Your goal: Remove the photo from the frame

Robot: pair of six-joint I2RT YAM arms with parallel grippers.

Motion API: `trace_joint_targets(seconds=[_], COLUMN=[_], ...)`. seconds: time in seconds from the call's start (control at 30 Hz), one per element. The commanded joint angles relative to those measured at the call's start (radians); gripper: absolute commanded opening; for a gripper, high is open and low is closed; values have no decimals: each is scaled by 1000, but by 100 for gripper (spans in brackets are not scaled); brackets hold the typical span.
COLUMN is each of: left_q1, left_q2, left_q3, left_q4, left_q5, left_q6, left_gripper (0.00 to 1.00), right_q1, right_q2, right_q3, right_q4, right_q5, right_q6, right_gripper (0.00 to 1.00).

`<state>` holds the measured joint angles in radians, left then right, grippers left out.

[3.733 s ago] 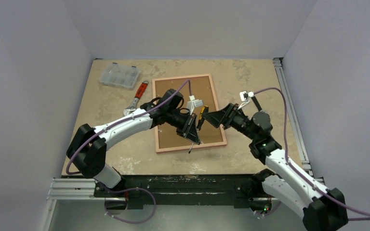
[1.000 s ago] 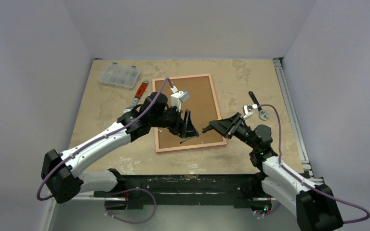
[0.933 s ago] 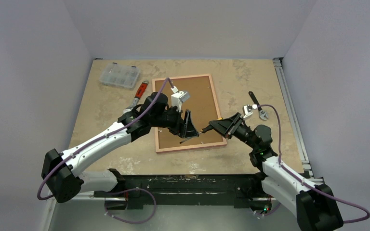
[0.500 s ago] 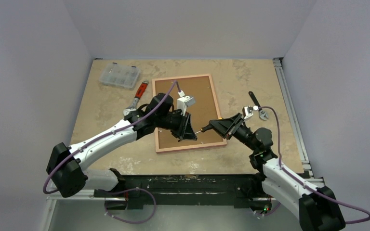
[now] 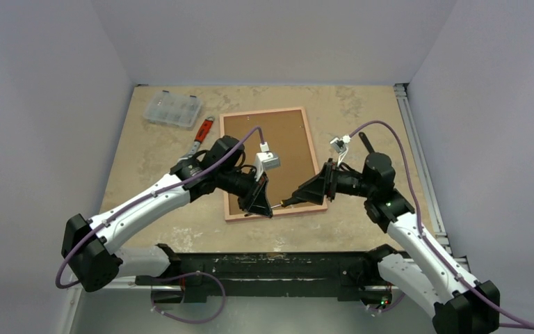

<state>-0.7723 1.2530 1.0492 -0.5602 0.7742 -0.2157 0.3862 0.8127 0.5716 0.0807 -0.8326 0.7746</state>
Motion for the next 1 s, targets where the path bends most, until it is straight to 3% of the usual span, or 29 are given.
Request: trace_joint_targets(seconds=[0.0, 0.1, 0.33, 0.53, 0.8, 0.9, 0.97], left_q1=[1, 1, 1, 1, 1, 1, 1], left_q2=[-23, -1, 20, 18, 24, 25, 25], left_q3=[32, 31, 35, 35, 36, 38, 38], left_q4=[-37, -33, -29, -41, -52, -55, -56], left_q5=[128, 155, 190, 191, 195, 202, 204], left_q6=[143, 142, 137, 144, 150, 153, 152], left_gripper=[0, 0, 0, 0, 0, 0, 0], right_q1=[8, 11, 117, 126, 125, 125, 126], right_q2=[38, 53, 132, 164, 160, 137, 116], right_q3=[17, 7, 36, 72, 99, 83, 72], right_q4=[-89, -37, 10, -103, -219, -183, -169], right_q5=[-258, -296, -333, -347, -303, -302, -284], right_q6=[-169, -159, -163, -263, -348, -313, -296], right_gripper=[87, 86, 67, 53, 59, 45, 24])
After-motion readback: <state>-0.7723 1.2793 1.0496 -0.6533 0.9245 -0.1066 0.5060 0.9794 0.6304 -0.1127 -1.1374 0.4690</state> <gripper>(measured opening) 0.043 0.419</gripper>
